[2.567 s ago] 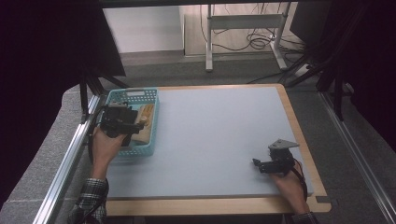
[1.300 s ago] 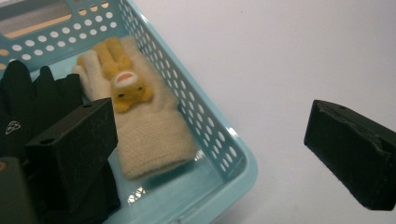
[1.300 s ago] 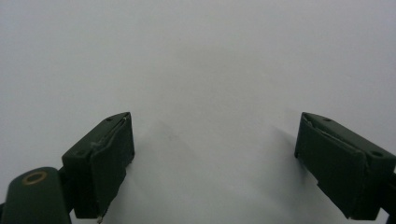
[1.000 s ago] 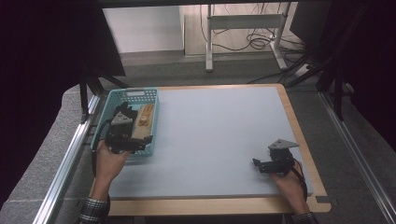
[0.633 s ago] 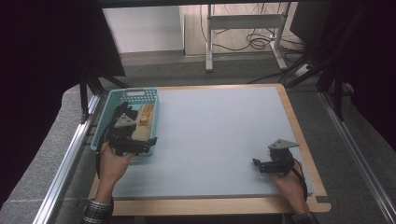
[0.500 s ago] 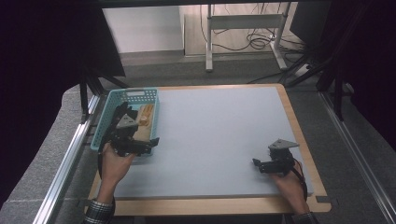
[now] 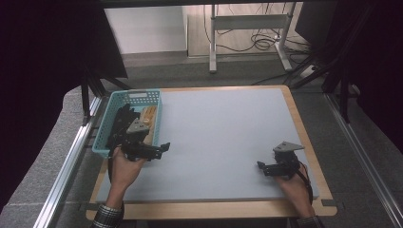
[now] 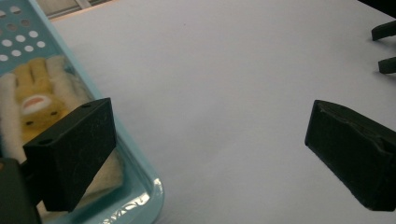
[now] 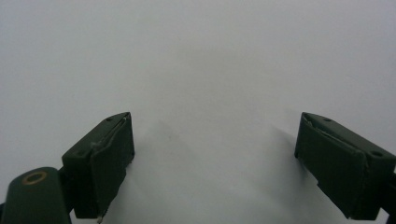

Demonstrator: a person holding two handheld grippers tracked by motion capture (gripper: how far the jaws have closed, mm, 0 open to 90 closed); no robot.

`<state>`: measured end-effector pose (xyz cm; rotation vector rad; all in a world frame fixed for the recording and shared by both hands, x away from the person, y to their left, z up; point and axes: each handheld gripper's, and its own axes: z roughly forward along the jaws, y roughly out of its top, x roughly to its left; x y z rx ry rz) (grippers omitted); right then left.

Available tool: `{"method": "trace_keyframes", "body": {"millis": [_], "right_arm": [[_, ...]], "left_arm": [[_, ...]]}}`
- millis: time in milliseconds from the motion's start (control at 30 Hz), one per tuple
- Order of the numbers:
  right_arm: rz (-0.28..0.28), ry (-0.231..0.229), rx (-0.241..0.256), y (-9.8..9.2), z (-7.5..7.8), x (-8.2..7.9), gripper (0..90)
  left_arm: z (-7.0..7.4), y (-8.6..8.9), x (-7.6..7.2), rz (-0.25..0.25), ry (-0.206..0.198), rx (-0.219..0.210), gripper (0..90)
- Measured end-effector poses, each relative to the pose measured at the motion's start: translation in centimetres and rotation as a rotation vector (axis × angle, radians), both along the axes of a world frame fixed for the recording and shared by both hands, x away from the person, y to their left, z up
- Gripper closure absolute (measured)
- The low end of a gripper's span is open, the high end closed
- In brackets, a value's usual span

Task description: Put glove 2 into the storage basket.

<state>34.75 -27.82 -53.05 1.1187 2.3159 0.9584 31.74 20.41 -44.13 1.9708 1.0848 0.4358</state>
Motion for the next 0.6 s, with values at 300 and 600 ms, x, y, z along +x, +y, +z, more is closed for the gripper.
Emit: {"method": "trace_keyframes", "body": {"millis": [300, 600], "right_arm": [[0.0, 0.0, 0.0, 0.0, 0.0, 0.0, 11.4], [0.0, 0.0, 0.0, 0.0, 0.0, 0.0, 11.4]], "left_arm": [[-0.3, -1.5, 0.2, -0.034, -0.004, -0.008, 2.7], [-0.6, -3.2, 0.3, -0.073, -0.008, -0.018, 2.7]]}}
